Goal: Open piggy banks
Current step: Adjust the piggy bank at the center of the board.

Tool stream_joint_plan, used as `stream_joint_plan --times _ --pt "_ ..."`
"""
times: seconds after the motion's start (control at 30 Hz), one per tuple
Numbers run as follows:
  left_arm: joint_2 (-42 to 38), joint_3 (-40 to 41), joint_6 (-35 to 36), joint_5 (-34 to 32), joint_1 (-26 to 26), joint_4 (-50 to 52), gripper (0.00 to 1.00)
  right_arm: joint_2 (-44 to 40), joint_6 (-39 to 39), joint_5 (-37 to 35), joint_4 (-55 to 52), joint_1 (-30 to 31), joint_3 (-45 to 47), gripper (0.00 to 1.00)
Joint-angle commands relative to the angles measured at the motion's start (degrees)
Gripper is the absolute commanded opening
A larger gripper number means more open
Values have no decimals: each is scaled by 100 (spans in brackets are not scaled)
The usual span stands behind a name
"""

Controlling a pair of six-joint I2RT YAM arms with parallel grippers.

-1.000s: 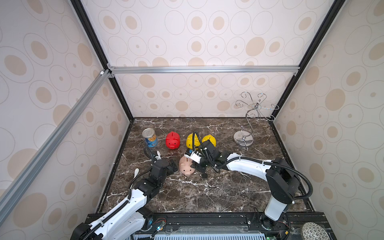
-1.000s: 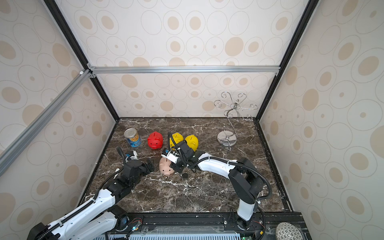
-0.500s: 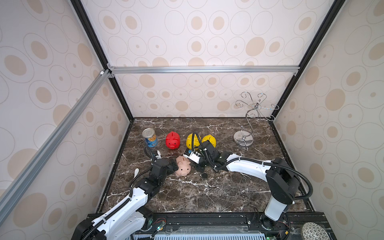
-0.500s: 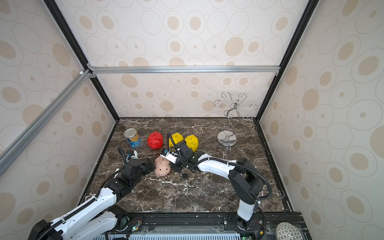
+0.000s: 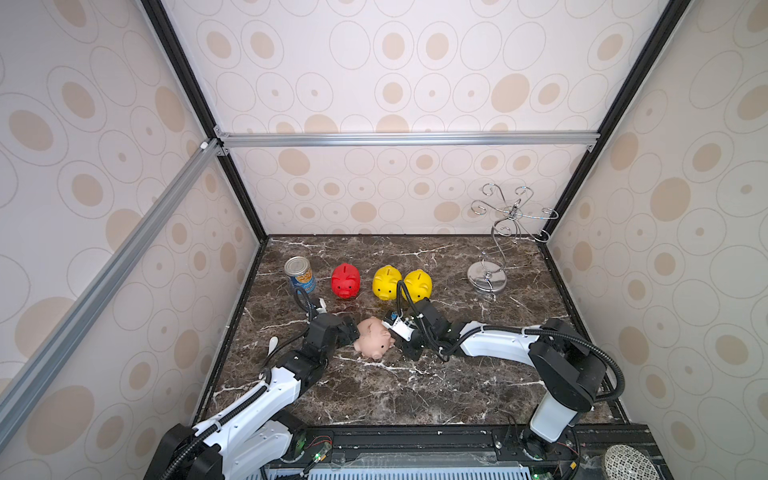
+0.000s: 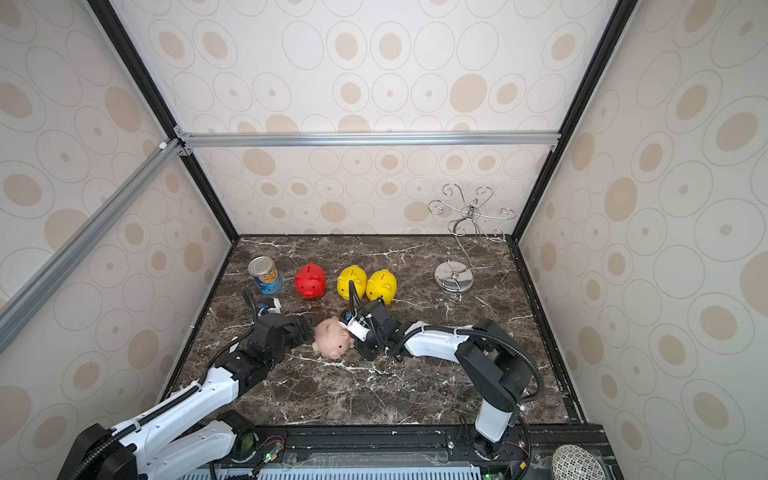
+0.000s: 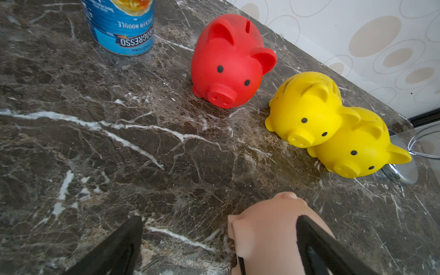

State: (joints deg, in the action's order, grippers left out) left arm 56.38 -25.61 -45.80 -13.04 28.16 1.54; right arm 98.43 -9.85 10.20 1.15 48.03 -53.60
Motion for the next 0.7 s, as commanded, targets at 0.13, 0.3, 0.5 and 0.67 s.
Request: stream_joint_plan --times 0.13,0.3,0.5,0.67 --pt "-18 -199 148 166 -43 -72 100 52 47 -46 21 -230 -235 25" --pt "-116 -253 348 298 -41 -49 100 300 135 -18 -188 -505 -770 31" --pt "134 -443 558 556 -39 81 100 545 86 -147 -689 -567 -1469 37" --pt "371 -518 724 787 -42 -10 100 294 240 -497 -824 -605 -1302 41"
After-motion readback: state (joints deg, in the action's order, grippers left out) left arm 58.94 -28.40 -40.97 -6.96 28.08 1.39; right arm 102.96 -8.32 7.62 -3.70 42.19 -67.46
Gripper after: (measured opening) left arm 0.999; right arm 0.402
